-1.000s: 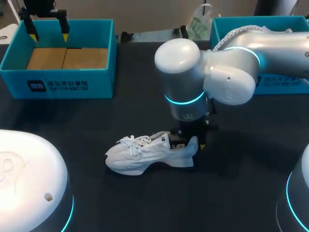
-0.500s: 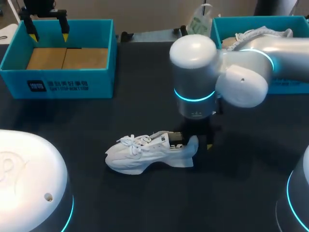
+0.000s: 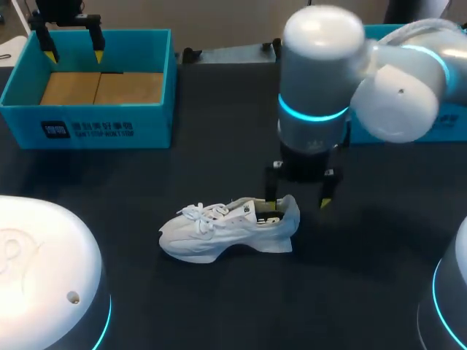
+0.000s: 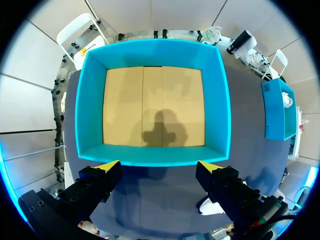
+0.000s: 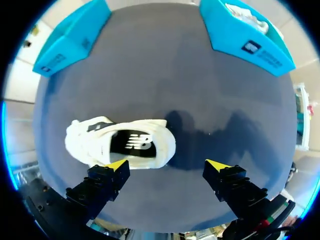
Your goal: Take the shoe out of the shoebox, open the shoe tongue, remove and reinsert the insole, then place the shoe into the shoebox
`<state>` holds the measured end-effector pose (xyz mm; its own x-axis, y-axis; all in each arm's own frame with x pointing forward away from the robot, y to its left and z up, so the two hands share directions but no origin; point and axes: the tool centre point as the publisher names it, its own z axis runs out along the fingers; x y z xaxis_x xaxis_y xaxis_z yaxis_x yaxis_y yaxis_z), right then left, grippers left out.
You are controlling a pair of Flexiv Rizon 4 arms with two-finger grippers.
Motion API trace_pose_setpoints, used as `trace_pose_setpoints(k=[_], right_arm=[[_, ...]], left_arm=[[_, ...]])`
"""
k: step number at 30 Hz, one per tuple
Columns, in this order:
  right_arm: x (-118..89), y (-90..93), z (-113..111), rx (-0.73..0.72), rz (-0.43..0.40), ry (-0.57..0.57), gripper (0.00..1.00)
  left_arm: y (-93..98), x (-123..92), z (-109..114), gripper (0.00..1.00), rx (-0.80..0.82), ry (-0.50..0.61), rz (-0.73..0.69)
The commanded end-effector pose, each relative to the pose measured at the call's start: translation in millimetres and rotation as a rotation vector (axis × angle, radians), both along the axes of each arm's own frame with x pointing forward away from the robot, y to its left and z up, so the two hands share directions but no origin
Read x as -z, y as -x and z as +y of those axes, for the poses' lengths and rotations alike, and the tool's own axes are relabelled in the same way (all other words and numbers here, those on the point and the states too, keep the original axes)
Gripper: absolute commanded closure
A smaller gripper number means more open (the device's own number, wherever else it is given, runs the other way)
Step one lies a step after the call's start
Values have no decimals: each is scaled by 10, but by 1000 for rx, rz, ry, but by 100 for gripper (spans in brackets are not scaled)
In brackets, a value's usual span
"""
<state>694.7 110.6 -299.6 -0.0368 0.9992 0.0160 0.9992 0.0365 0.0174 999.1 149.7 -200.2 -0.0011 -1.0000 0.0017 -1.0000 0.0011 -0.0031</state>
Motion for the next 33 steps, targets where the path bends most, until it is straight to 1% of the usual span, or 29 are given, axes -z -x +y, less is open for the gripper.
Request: trace_pose_setpoints(k=[1, 2, 3, 4, 5, 6, 17, 18, 20, 21, 22, 23, 25, 26, 27, 28, 33], right_arm=[[-410, 91, -315, -84, -51, -255, 0], [-478, 87, -344, -123, -56, -321, 0], [-538, 82, -378, -175, -69, -413, 0], [-591, 79, -433, -278, -81, -553, 0], [-631, 80, -495, -348, -71, -664, 0], [-639, 58, -540, -342, 11, -673, 0], [-639, 58, -540, -342, 11, -673, 0], [-632, 61, -565, -363, -15, -753, 0], [-629, 78, -607, -437, -72, -759, 0], [-655, 88, -641, -485, -137, -785, 0], [-672, 91, -667, -527, -173, -828, 0], [-670, 90, -692, -576, -224, -839, 0], [-655, 93, -734, -648, -316, -927, 0], [-635, 94, -748, -649, -340, -945, 0], [-599, 100, -750, -674, -362, -938, 0], [-568, 116, -738, -698, -350, -976, 0], [-568, 116, -738, -698, -350, -976, 0]], left_arm=[[-1, -1, 1, 0, 0, -1, 1], [-1, -1, 1, 0, 0, -1, 1], [-1, -1, 1, 0, 0, -1, 1], [-1, -1, 1, 0, 0, -1, 1], [-1, -1, 1, 0, 0, -1, 1], [-1, -1, 1, 0, 0, -1, 1], [-1, -1, 1, 0, 0, -1, 1], [-1, -1, 1, 0, 0, -1, 1], [-1, -1, 1, 0, 0, -1, 1], [-1, -1, 1, 0, 0, -1, 1], [-1, -1, 1, 0, 0, -1, 1], [-1, -1, 1, 0, 0, -1, 1], [-1, -1, 1, 0, 0, -1, 1], [-1, -1, 1, 0, 0, -1, 1], [-1, -1, 1, 0, 0, -1, 1], [-1, -1, 1, 0, 0, -1, 1], [-1, -1, 1, 0, 0, -1, 1]])
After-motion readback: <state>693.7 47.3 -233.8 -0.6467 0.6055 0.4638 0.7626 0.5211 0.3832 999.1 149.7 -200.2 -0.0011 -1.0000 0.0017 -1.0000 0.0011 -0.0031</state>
